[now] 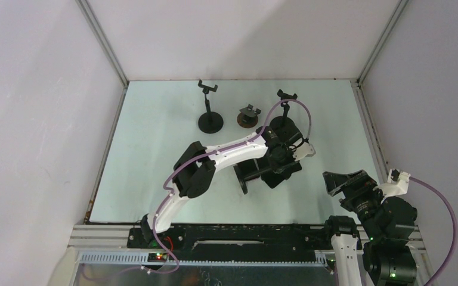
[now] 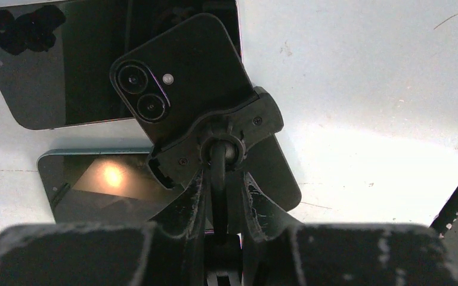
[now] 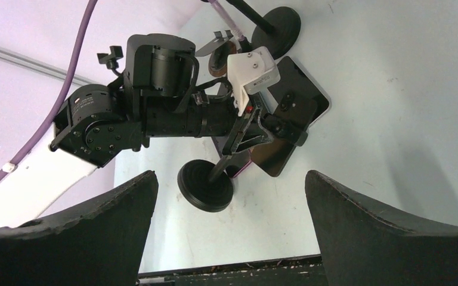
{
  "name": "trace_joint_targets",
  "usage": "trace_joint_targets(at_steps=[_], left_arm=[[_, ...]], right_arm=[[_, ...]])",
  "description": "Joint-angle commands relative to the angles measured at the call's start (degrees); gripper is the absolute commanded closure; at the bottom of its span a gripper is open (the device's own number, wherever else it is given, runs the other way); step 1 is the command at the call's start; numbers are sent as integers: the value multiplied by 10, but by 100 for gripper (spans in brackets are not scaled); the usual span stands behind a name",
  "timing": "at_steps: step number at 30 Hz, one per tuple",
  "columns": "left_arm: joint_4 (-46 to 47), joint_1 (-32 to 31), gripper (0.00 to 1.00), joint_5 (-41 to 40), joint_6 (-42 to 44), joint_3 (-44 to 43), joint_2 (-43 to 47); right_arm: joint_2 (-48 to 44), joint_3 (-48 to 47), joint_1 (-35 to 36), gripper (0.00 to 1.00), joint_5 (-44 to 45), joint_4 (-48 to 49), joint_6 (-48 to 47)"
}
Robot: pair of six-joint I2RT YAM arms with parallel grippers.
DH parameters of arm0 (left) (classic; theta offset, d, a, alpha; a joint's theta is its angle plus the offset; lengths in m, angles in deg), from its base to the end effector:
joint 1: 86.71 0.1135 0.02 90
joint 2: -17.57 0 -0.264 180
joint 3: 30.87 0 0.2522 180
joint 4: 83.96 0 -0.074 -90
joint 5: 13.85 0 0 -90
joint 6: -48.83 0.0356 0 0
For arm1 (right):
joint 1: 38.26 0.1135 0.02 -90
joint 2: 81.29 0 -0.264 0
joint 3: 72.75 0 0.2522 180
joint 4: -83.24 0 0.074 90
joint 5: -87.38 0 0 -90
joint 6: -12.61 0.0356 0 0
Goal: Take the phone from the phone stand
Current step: Adjust the phone stand with the phone at the center of the board.
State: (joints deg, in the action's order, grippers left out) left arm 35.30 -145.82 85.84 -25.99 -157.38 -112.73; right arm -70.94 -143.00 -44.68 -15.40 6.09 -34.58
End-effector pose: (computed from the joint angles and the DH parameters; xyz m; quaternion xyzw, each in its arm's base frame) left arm 0.2461 -0.4230 0.1997 0.6017 0.7635 -0.1586 0.1729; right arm -0.0085 0.0089 0.3469 0.2733 0.7549 0.2692 0.5319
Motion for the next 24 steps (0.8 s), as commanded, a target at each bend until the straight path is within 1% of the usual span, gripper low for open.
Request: trace_joint_targets(at_steps=[1, 5, 6, 9, 10, 11, 14, 17, 18, 19, 20, 21, 22, 23, 24], left_arm=[[3, 2, 100, -6, -1, -12, 44], [36, 5, 100, -15, -14, 32, 107], [43, 7, 100, -17, -17, 42, 134], [92, 10, 100, -21, -33, 106, 194], [104, 12, 100, -24, -37, 121, 227], [128, 13, 100, -30, -45, 154, 243], [178, 21, 100, -35, -63, 225, 327], [252, 29, 100, -42, -83, 334, 403], [269, 31, 100, -46, -90, 358, 439], [301, 34, 100, -51, -92, 406, 476], [331, 35, 100, -52, -95, 429, 493], [345, 38, 100, -55, -97, 474, 527], [370, 39, 100, -55, -102, 495, 542], [380, 42, 100, -52, -106, 535, 580], [400, 42, 100, -52, -111, 553, 593]], right_arm=[[-5, -9, 6, 5, 14, 2, -11], [-5, -9, 9, 5, 17, 2, -9], [-6, -8, 9, 5, 17, 2, -9], [-6, -8, 10, 5, 19, 2, -11], [-7, -7, 10, 5, 20, 3, -11], [-7, -6, 10, 5, 20, 3, -12], [-8, 0, 11, 5, 15, 6, -10], [-8, 5, 11, 5, 12, 10, -8], [-9, 7, 11, 5, 10, 10, -6], [-9, 10, 11, 5, 9, 12, -5], [-9, 11, 11, 5, 8, 14, -4], [-10, 15, 11, 5, 6, 16, -3], [-10, 17, 11, 5, 4, 17, 0], [-11, 21, 11, 5, 3, 20, 1], [-11, 22, 11, 5, 0, 21, 3]])
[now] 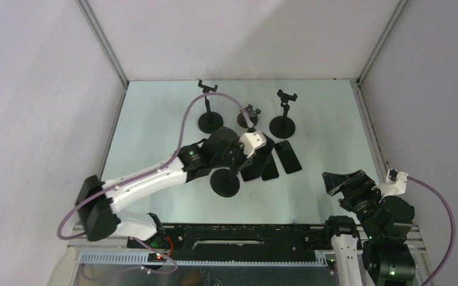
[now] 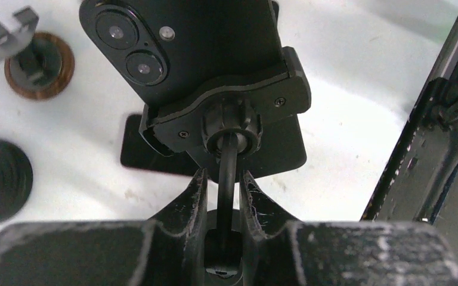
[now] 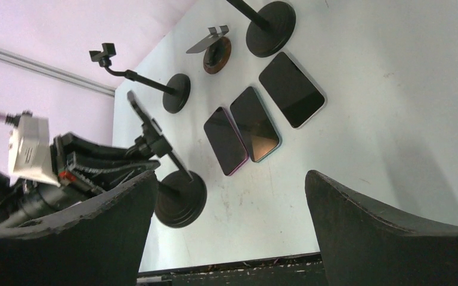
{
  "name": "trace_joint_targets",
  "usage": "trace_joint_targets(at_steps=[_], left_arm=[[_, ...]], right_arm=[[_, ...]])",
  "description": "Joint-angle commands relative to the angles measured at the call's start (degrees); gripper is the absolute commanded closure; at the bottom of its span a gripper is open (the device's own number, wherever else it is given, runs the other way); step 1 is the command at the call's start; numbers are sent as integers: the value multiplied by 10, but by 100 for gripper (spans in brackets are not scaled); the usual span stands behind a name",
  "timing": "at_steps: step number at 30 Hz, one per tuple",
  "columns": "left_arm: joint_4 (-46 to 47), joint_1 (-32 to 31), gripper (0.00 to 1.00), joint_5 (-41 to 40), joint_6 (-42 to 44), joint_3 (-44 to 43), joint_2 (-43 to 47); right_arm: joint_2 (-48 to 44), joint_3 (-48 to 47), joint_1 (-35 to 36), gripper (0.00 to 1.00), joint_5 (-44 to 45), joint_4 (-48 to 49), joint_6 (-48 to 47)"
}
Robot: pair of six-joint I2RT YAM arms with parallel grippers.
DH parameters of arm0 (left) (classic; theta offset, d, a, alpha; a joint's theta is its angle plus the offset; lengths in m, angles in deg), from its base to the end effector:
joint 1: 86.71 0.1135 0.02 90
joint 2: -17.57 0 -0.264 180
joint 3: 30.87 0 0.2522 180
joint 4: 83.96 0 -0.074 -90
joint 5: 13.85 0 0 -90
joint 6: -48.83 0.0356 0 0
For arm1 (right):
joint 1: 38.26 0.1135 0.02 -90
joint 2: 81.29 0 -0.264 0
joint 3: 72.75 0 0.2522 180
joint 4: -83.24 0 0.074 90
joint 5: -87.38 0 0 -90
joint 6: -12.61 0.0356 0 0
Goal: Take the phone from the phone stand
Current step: Adjust the phone stand with the phone at the center of the board.
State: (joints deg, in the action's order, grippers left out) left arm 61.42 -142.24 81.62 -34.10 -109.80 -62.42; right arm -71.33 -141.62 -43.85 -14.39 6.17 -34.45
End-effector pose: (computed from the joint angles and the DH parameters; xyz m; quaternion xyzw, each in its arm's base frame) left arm 0.1756 -0.2617 0.3050 0.4803 0.7481 -0.2258 0.3984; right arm -0.0056 0.0078 0.3412 0.2762 0.7591 0.2655 0.5263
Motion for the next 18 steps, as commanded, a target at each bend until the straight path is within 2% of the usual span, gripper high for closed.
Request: trace_joint_targets(at_steps=[1, 5, 8, 10, 14, 17, 18], left_arm=[[149, 8, 100, -11, -32, 113, 117], [229, 16, 100, -64, -60, 217, 206], [322, 22, 100, -51, -66, 309, 268], [377, 23, 100, -81, -79, 357, 312], [440, 23, 100, -91, -77, 424, 383], [417, 23, 91, -93, -82, 440, 406], [410, 23, 83, -96, -85, 445, 413]], right_arm=[[-7, 11, 3, 5, -11, 22, 2], [-8, 19, 3, 5, -15, 27, 4], [-8, 24, 3, 5, -19, 32, 6], [-8, 28, 3, 5, -21, 34, 8], [-8, 34, 3, 5, -26, 37, 9], [-8, 38, 3, 5, -29, 38, 9], [-9, 40, 3, 5, -30, 39, 9]])
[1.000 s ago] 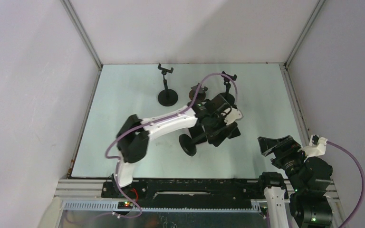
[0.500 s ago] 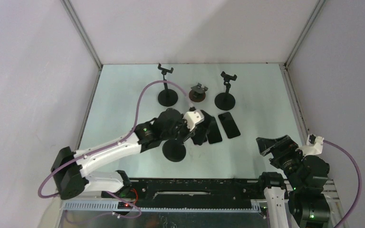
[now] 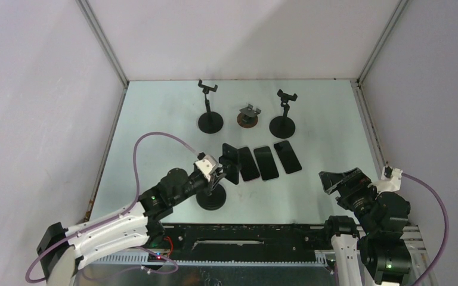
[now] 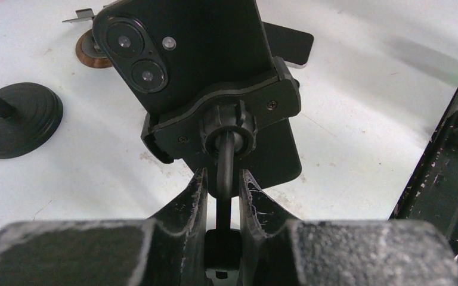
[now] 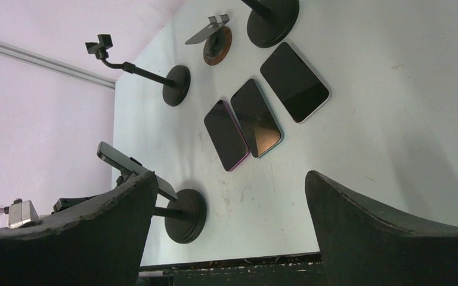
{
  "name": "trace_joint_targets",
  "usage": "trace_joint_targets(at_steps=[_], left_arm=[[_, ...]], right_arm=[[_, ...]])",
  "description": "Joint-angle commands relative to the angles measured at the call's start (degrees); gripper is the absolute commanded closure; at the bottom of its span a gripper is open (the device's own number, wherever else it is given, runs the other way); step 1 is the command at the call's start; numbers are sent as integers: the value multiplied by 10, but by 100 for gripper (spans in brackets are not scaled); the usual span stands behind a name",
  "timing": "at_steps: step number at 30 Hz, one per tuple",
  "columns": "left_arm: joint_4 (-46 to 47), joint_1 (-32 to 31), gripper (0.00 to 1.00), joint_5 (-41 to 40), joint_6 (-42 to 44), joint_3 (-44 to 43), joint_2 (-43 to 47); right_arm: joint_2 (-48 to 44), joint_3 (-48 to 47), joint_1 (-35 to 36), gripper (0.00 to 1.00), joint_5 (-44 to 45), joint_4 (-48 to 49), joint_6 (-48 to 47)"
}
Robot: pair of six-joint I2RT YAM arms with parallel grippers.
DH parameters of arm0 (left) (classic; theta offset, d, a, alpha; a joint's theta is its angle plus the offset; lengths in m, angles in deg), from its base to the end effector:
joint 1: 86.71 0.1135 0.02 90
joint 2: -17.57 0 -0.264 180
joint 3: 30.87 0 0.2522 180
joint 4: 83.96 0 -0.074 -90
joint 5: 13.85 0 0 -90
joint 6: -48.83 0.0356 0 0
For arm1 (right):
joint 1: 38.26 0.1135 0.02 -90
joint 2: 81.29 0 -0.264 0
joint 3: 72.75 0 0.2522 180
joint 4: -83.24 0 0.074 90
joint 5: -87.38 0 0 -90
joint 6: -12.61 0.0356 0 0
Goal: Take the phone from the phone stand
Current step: Adjust the phone stand with the phone at the center of the board.
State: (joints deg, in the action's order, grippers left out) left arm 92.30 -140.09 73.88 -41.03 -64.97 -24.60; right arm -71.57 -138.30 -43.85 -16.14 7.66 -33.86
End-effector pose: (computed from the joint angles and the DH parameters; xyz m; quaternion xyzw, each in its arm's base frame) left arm 0.1093 -0.1447 0.2329 0.3382 0.6985 -0.2688 0.5705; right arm 0.0045 0.0079 0.3300 0.2760 0.7669 0.2768 0.5090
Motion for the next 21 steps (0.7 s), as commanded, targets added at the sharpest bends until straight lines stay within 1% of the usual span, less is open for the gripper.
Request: trace_joint_targets(at_steps=[1, 2, 5, 6, 8, 14, 18, 21], left_arm=[[88, 2, 77, -24, -23, -1, 37], [82, 1, 69, -25, -27, 2, 42], [62, 1, 58, -28, -41, 7, 50], [60, 1, 52, -29, -43, 11, 55], [60, 0, 48, -29, -49, 17, 64], [34, 0, 45, -25, -49, 14, 75], [-4, 0, 45, -11, -54, -2, 71], [-38, -2, 45, -7, -74, -18, 67]], right_arm=[[-6, 8, 3, 5, -13, 25, 1], [-6, 11, 3, 5, -13, 25, 1], [-5, 14, 3, 5, -13, 25, -1], [-5, 14, 3, 5, -14, 25, -1], [-6, 15, 3, 5, -15, 27, -2], [-5, 20, 3, 5, -19, 29, -2], [-6, 24, 3, 5, -22, 29, -2], [-9, 28, 3, 5, -23, 28, -2]])
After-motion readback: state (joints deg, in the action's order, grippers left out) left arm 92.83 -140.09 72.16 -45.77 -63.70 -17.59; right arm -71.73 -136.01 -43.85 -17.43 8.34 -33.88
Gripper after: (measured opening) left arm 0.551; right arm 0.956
